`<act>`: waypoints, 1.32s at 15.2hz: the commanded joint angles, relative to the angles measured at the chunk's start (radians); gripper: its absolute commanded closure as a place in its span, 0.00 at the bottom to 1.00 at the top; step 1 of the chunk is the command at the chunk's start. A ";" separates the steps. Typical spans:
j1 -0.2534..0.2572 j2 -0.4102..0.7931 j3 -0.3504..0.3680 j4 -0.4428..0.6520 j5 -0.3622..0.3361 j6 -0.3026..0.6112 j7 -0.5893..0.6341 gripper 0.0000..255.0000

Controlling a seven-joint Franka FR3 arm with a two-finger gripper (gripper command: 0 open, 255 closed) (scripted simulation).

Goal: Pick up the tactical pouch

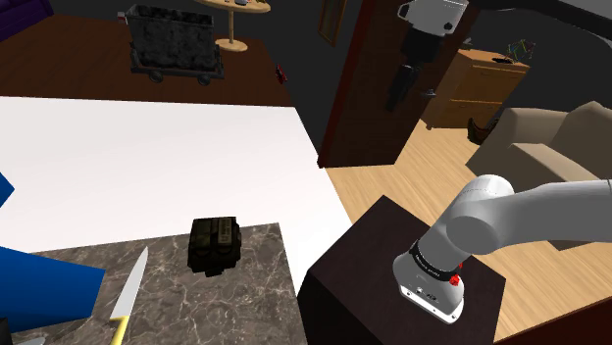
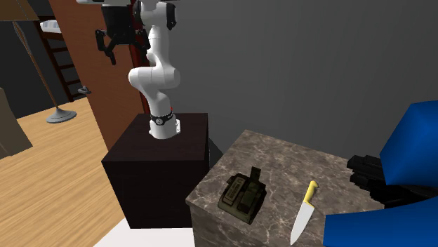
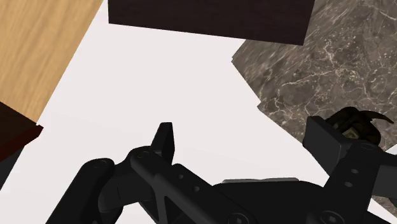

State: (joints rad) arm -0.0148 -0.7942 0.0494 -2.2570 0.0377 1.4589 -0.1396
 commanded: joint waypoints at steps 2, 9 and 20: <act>0.003 -0.004 0.020 -0.023 0.014 0.019 0.026 0.00; 0.029 0.009 0.169 -0.149 0.115 0.160 0.205 0.00; 0.051 0.195 0.432 -0.212 0.242 0.428 0.486 0.00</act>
State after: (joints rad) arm 0.0353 -0.6146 0.4612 -2.4695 0.2718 1.8691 0.3206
